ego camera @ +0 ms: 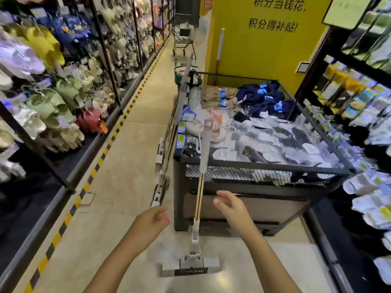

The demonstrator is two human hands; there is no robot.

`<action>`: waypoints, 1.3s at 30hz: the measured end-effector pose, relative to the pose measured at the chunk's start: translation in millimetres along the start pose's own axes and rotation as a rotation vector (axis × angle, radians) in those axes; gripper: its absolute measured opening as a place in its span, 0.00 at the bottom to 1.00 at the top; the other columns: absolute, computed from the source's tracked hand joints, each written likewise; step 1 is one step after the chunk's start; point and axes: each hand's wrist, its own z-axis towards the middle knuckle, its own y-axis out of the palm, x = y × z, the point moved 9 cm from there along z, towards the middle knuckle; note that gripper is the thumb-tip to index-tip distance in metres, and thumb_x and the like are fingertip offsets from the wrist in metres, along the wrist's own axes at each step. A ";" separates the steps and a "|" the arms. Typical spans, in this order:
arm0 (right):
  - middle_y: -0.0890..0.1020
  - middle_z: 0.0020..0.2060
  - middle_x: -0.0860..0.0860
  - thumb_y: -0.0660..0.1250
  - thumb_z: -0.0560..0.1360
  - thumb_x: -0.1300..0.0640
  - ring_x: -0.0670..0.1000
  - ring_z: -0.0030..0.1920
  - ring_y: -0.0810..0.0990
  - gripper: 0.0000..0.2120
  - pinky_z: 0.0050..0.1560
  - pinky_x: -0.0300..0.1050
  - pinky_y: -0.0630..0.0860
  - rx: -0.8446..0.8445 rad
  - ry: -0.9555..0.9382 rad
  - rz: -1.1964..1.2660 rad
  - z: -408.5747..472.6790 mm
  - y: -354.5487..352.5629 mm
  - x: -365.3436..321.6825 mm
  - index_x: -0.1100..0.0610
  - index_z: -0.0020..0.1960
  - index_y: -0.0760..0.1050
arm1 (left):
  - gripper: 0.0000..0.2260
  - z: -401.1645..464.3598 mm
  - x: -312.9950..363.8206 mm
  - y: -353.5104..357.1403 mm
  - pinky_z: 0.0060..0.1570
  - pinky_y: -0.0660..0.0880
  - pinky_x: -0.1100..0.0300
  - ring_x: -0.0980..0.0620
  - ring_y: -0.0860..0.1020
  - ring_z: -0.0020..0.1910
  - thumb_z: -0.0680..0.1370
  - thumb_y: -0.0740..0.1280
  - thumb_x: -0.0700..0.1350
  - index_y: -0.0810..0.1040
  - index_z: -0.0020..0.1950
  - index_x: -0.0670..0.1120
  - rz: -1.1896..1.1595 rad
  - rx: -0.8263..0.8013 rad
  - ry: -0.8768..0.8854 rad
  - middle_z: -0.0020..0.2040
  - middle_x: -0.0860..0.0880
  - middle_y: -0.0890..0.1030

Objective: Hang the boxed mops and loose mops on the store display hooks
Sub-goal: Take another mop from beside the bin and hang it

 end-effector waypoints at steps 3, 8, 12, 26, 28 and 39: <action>0.79 0.54 0.53 0.65 0.77 0.58 0.47 0.51 0.77 0.19 0.50 0.36 0.70 0.024 0.025 0.066 46.0 -6.4 -14.3 0.59 0.67 0.69 | 0.17 28.1 8.3 5.4 0.40 0.67 0.78 0.62 0.77 0.47 0.78 0.66 0.46 0.73 0.67 0.46 -0.009 -0.049 -0.018 0.53 0.52 0.79; 0.73 0.64 0.56 0.65 0.78 0.59 0.49 0.56 0.74 0.25 0.41 0.30 0.71 0.039 -0.026 0.110 123.5 -8.1 -44.6 0.59 0.72 0.62 | 0.16 53.1 12.5 9.0 0.49 0.69 0.66 0.57 0.77 0.52 0.78 0.66 0.47 0.75 0.65 0.46 -0.071 -0.050 -0.070 0.53 0.52 0.80; 0.69 0.68 0.54 0.64 0.78 0.58 0.52 0.60 0.72 0.28 0.51 0.43 0.70 -0.010 -0.035 0.132 170.2 -0.9 -60.4 0.56 0.74 0.55 | 0.16 56.6 7.7 8.1 0.49 0.70 0.67 0.56 0.78 0.54 0.78 0.66 0.46 0.75 0.65 0.47 -0.115 0.009 -0.127 0.55 0.51 0.80; 0.78 0.49 0.42 0.63 0.79 0.57 0.36 0.47 0.78 0.06 0.43 0.30 0.74 -0.232 -0.175 0.130 166.6 13.3 -42.7 0.50 0.55 0.70 | 0.18 76.1 -7.1 47.5 0.53 0.68 0.66 0.56 0.76 0.56 0.77 0.67 0.49 0.74 0.66 0.47 -0.160 0.055 -0.218 0.58 0.52 0.78; 0.79 0.49 0.42 0.64 0.79 0.57 0.40 0.49 0.78 0.07 0.48 0.36 0.74 -0.252 -0.210 0.114 154.8 13.5 -40.5 0.48 0.54 0.71 | 0.18 79.4 -9.3 59.5 0.52 0.67 0.66 0.55 0.76 0.56 0.76 0.68 0.50 0.74 0.65 0.47 -0.154 0.044 -0.225 0.57 0.51 0.78; 0.82 0.41 0.54 0.67 0.76 0.54 0.56 0.45 0.80 0.05 0.49 0.59 0.75 -0.297 -0.464 0.109 84.8 10.5 -88.0 0.55 0.48 0.77 | 0.22 62.9 -15.6 88.6 0.49 0.70 0.67 0.53 0.77 0.55 0.74 0.71 0.49 0.73 0.66 0.44 -0.190 0.094 -0.280 0.56 0.48 0.80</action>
